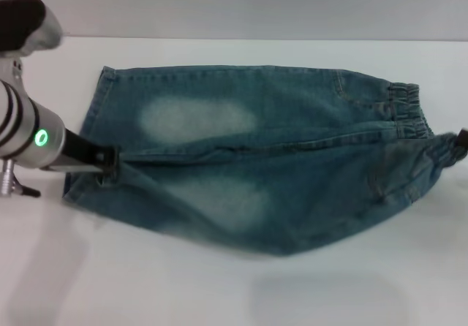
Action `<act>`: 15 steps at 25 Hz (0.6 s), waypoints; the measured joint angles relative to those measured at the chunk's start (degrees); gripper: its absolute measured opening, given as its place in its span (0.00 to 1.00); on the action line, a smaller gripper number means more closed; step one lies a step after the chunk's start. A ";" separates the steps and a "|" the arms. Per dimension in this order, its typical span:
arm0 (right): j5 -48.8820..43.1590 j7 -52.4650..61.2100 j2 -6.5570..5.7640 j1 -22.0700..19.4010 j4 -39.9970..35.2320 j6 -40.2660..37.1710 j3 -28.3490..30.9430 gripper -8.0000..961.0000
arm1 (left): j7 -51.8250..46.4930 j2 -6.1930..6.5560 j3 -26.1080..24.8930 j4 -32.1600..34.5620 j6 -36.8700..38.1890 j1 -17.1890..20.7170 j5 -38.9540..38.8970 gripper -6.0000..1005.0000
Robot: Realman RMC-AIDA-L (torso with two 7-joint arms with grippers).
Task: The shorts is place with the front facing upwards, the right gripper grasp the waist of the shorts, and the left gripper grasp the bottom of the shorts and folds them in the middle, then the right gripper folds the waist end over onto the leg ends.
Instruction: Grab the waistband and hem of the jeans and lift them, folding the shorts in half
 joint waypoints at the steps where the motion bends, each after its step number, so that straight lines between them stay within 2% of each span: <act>1: 1.56 -0.84 0.03 -0.03 0.55 0.56 0.02 0.01 | 0.19 0.00 -0.34 -0.05 0.42 0.07 0.01 0.02; 4: 6.45 -2.96 0.04 -0.08 2.42 2.75 0.04 0.01 | 0.82 0.00 -1.36 -0.19 1.74 0.25 0.04 0.02; 8: 13.15 -6.16 0.02 -0.04 4.81 5.08 0.04 0.01 | 2.08 0.00 -3.77 -0.86 9.66 1.59 0.06 0.02; 9: 14.36 -6.71 -0.02 0.09 5.41 5.54 0.03 0.01 | 2.08 0.00 -3.77 -0.86 9.66 1.59 0.06 0.02; 11: 15.83 -7.61 -0.24 0.72 6.86 6.75 0.03 0.01 | 2.52 -0.03 -4.65 -2.82 15.60 1.91 -0.25 0.02; 13: 17.01 -8.31 -0.30 1.41 7.83 8.05 0.03 0.02 | 2.68 -0.04 -4.75 -3.49 17.39 1.96 -0.44 0.02; 15: 19.36 -9.86 0.04 2.07 8.92 9.61 0.03 0.02 | 3.13 -0.09 -4.81 -6.26 23.12 1.87 -1.30 0.02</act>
